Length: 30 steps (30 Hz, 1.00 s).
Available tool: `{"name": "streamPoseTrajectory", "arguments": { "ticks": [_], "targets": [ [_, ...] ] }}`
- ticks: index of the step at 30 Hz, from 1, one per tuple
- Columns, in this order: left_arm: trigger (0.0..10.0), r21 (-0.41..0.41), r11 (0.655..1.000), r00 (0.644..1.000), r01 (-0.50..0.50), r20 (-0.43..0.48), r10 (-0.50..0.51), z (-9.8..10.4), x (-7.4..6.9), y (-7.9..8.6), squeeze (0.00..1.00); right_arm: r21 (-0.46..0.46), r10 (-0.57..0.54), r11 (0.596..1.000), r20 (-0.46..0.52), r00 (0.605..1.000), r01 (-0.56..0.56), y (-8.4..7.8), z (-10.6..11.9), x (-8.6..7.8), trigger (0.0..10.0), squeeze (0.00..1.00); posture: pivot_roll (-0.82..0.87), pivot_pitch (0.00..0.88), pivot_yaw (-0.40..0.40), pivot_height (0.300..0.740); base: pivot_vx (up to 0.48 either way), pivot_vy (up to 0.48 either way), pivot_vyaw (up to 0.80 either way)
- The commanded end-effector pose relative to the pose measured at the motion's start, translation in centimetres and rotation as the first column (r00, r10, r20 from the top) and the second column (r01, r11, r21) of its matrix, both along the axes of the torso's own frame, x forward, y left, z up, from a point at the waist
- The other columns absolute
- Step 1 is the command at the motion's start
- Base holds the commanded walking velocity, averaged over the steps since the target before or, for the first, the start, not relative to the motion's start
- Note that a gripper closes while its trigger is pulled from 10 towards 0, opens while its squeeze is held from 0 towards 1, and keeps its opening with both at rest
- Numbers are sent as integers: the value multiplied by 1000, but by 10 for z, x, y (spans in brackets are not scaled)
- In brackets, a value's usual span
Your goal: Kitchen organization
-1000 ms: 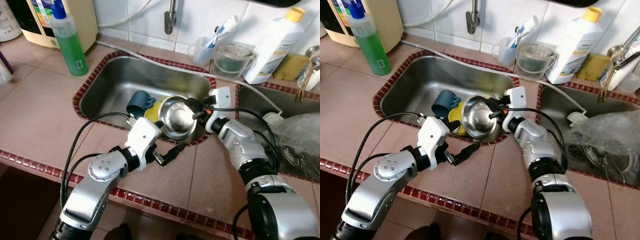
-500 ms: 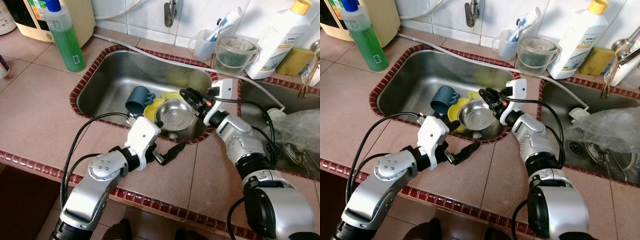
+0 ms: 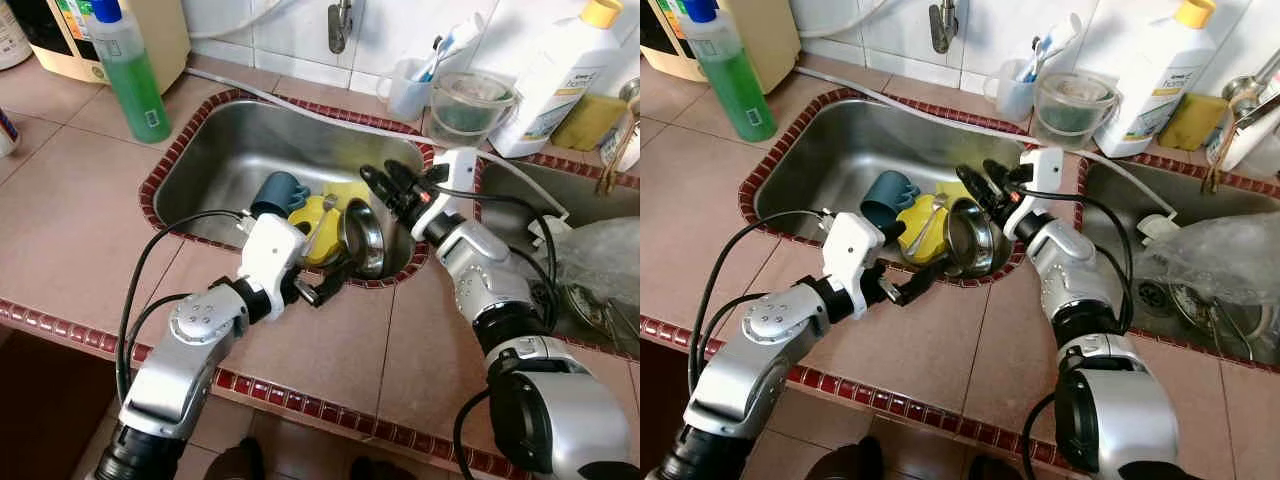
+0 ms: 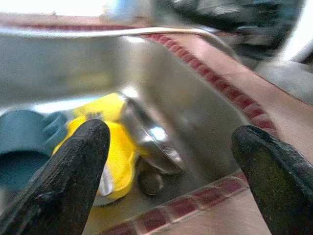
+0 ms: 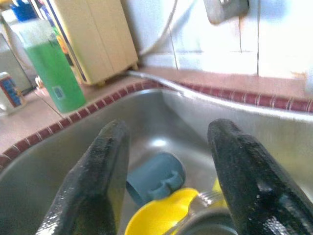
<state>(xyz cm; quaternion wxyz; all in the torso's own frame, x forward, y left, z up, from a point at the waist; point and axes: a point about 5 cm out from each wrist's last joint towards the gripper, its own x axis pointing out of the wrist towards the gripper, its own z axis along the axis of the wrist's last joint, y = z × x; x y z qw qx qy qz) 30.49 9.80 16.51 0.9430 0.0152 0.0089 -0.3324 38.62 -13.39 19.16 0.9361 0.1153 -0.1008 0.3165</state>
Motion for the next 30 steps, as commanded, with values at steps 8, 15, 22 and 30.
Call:
{"name": "streamPoseTrajectory", "arguments": {
  "ticks": [8, 15, 22, 30],
  "targets": [
    [10000, -57, 983, 982, -173, 71, 177, 15, 29, 15, 0, 27, -84, 996, 72, 994, 82, -8, 4, -6, 10000, 1000, 123, 39, -98, 740, 0, 0, 0],
    [10000, -74, 967, 962, -243, 109, 250, 20, 45, 15, 0, 77, -164, 985, 109, 980, 156, -16, 12, -12, 10000, 1000, 96, 0, -83, 740, 0, 0, 0],
    [10000, -50, 969, 956, -244, 155, 249, 20, 53, 12, 0, 47, -342, 940, 138, 929, 339, -28, -3, -28, 10000, 1000, 50, 0, -40, 740, 0, 0, 0],
    [10000, -117, 947, 939, -300, 140, 314, 6, 45, 33, 0, 15, -515, 854, 168, 841, 520, -44, -16, -54, 10000, 1000, 14, 0, -19, 740, 0, 0, 0]
  ]
}}
